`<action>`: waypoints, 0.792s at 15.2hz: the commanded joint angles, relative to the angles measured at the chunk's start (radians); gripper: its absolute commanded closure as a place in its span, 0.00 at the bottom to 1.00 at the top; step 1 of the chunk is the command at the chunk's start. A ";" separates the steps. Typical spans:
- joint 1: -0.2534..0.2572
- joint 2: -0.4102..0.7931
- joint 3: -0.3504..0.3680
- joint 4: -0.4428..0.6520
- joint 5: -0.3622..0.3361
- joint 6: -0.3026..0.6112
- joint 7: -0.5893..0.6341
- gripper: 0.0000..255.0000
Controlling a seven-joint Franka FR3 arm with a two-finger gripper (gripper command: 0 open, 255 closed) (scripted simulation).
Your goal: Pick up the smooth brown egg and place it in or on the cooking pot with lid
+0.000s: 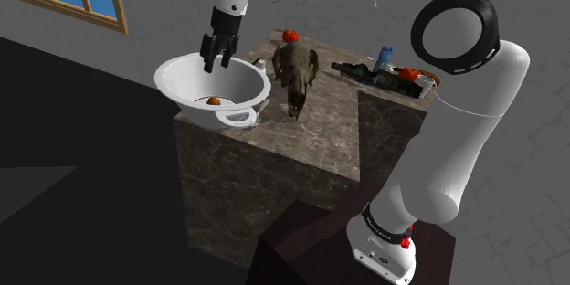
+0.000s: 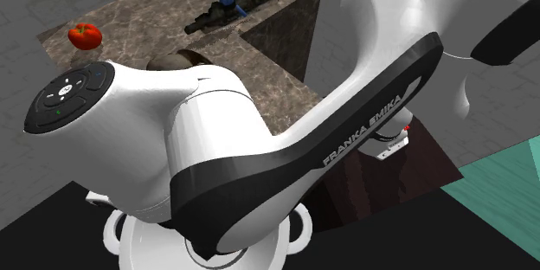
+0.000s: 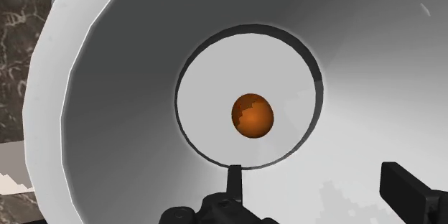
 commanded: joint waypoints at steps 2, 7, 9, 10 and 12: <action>0.000 0.000 0.000 0.000 0.000 0.000 0.000 0.00; -0.012 -0.005 -0.008 0.118 -0.004 -0.124 0.006 0.00; -0.012 -0.005 -0.008 0.118 -0.004 -0.124 0.006 0.00; -0.012 -0.005 -0.008 0.118 -0.004 -0.124 0.006 0.00; -0.012 -0.005 -0.008 0.118 -0.004 -0.124 0.006 0.00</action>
